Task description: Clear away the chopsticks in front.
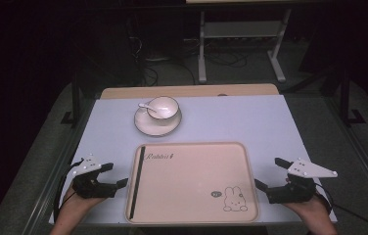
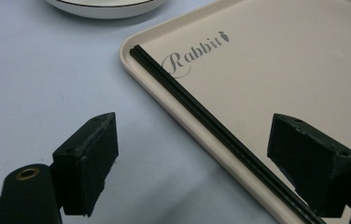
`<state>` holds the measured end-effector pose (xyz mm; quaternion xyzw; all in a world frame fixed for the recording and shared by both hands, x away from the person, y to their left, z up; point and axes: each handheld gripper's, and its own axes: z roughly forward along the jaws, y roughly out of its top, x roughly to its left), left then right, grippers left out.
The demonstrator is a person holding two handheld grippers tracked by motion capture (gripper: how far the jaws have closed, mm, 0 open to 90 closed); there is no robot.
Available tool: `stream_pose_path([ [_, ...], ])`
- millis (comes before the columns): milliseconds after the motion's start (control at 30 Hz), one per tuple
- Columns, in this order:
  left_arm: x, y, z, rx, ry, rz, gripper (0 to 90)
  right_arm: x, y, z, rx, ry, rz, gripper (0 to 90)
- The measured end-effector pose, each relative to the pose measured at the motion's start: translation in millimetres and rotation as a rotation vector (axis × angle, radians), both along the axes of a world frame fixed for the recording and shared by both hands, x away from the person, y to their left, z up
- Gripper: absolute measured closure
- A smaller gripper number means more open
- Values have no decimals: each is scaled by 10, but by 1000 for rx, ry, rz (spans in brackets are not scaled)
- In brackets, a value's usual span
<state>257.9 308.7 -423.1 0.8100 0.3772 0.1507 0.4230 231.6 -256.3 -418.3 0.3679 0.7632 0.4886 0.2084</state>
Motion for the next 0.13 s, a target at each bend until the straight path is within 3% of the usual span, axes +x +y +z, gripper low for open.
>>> stream_pose_path([
  [133,4,-16,0,5,-1,-1,157,3,-1,-4,0,0,2,0],
])
